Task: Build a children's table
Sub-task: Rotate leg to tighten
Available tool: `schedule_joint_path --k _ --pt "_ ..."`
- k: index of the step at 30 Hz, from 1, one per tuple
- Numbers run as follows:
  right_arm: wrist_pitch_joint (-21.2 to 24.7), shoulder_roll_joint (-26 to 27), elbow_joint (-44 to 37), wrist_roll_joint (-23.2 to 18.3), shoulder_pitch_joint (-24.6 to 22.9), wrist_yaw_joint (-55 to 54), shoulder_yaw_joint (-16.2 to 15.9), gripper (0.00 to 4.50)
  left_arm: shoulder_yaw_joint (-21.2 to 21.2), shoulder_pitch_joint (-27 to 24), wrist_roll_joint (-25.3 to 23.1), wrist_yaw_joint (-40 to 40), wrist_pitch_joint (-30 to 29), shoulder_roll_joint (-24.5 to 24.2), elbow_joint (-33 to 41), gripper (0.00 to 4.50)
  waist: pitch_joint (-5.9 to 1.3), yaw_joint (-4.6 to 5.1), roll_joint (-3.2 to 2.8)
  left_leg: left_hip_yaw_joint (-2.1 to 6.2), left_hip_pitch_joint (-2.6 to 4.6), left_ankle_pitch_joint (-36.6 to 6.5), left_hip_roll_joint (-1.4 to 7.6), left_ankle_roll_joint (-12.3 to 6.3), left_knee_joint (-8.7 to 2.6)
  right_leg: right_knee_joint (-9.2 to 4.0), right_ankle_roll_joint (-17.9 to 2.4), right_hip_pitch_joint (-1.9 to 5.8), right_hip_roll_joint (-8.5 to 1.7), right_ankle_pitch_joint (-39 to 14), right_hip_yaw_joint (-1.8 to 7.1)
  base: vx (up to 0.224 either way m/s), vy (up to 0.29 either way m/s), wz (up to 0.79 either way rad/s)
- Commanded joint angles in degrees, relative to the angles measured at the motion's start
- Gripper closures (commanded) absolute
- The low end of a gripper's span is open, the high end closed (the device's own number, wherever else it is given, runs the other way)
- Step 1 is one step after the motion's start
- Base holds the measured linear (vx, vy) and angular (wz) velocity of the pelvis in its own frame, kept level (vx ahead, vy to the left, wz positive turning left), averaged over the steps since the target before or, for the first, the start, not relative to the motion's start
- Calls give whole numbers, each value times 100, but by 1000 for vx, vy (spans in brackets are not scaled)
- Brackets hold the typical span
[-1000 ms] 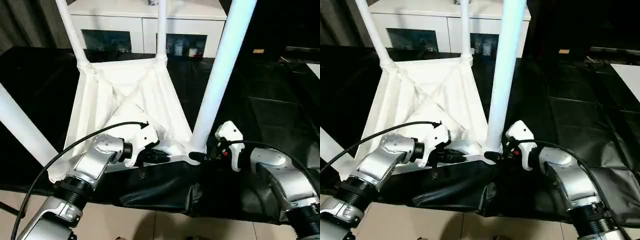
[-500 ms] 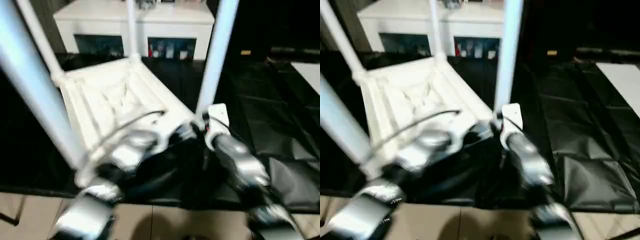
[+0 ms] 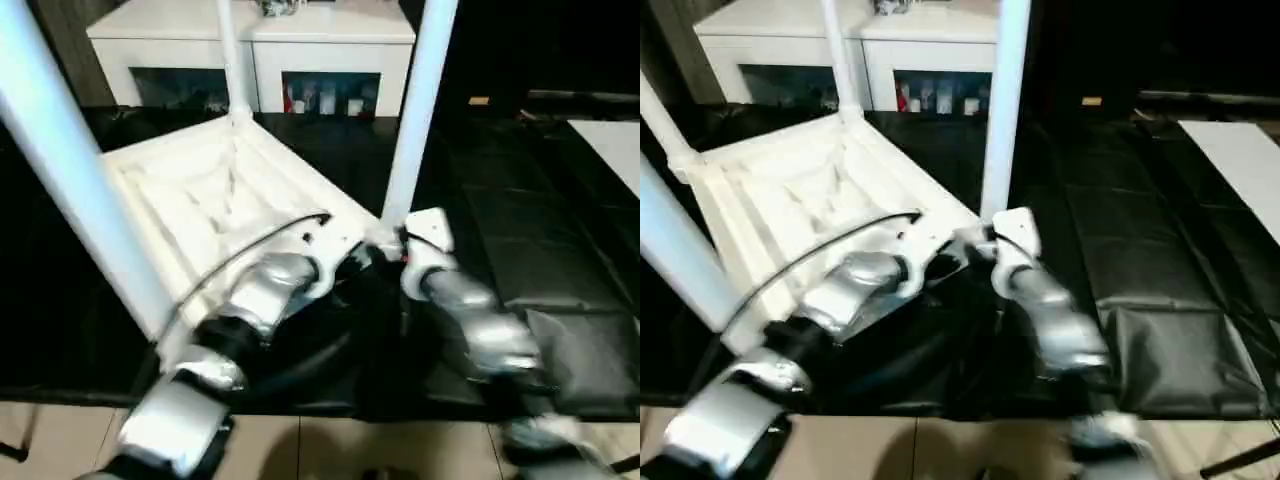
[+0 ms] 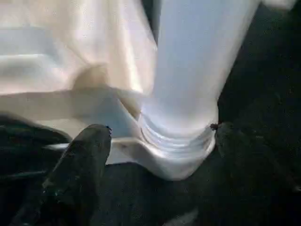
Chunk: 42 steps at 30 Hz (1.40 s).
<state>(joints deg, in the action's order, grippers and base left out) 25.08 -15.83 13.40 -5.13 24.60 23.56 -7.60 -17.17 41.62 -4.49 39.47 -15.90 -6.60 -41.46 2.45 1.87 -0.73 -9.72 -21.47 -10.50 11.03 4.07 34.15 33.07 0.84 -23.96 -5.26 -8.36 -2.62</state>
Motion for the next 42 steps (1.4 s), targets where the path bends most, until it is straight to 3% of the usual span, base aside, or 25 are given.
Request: schedule_joint_path --k 1,2,3,5,9,10,12,13,14,20,23,32,42 --pt "78 -351 -446 -143 -188 742 -141 60 -157 -226 -31 489 -172 -320 161 450 -379 -89 55 -5 -12 -1459 110 -474 -407 -372 -1228 359 -170 -1414 122 0 0 0" --pt "60 -455 -527 -158 -236 882 -159 60 -175 -258 -14 581 -191 -369 222 450 -379 -115 51 -18 0 -1403 113 -522 -402 -366 -1321 352 -172 -1326 126 0 0 0" --pt "-80 -978 -828 -229 -471 1483 -140 60 -346 -478 95 1304 -75 -741 670 450 -392 -146 42 -20 16 -1356 120 -546 -393 -347 -1401 362 -183 -1233 128 0 0 0" --pt "-105 -1196 -945 -262 -569 1731 -122 60 -439 -587 141 1661 108 -935 891 450 -376 -165 36 -17 0 -1258 134 -590 -414 -322 -1478 362 -178 -1097 130 0 0 0" --pt "5 -1466 -1215 -369 -704 2141 -294 60 -483 -815 467 2396 123 -1197 1445 450 -337 -172 39 -35 46 -1596 134 -435 -430 -366 -1425 315 -168 -1573 134 0 0 0" --pt "15 -1500 -1259 -390 -726 2217 -336 60 -497 -847 513 2506 125 -1239 1536 450 -338 -191 38 -14 58 -1688 152 -376 -453 -359 -1373 332 -178 -1707 136 0 0 0" --pt "53 -1567 -1350 -436 -762 2332 -400 60 -517 -894 568 2649 106 -1301 1683 450 -332 -202 24 -17 70 -1756 159 -318 -464 -365 -1339 302 -173 -1800 147 0 0 0" --pt "58 -1576 -1369 -438 -771 2374 -463 60 -526 -916 606 2712 74 -1324 1778 450 -340 -230 36 -38 110 -1770 160 -299 -445 -378 -1337 262 -162 -1742 159 0 0 0" --pt "51 -1546 -1338 -409 -762 2386 -512 60 -533 -943 622 2732 38 -1341 1875 450 -326 -250 48 -59 142 -1835 162 -290 -445 -389 -1349 228 -152 -1777 174 0 0 0" --pt "53 -1368 -1066 -377 -658 2520 -588 60 -548 -1081 696 2900 -143 -1431 2250 450 -327 -286 36 -44 94 -1810 156 -186 -469 -377 -1208 254 -170 -1921 175 0 0 0" --pt "102 -1403 -1048 -401 -652 2564 -635 84 -545 -1093 683 2909 -163 -1465 2283 450 -333 -298 49 -39 67 -1692 143 -195 -465 -370 -1139 279 -174 -1906 176 0 0 0" --pt "144 -1398 -947 -416 -636 2650 -587 168 -565 -1106 672 2980 -285 -1537 2374 450 -350 -297 30 -46 59 -1481 138 -237 -446 -332 -1258 301 -166 -1550 173 0 0 0" --pt "85 -1289 -644 -252 -669 2345 -567 181 -688 -1084 495 2937 -259 -1608 2324 450 -348 -290 34 -46 63 -1493 137 -229 -443 -331 -1269 300 -165 -1588 170 0 0 0"
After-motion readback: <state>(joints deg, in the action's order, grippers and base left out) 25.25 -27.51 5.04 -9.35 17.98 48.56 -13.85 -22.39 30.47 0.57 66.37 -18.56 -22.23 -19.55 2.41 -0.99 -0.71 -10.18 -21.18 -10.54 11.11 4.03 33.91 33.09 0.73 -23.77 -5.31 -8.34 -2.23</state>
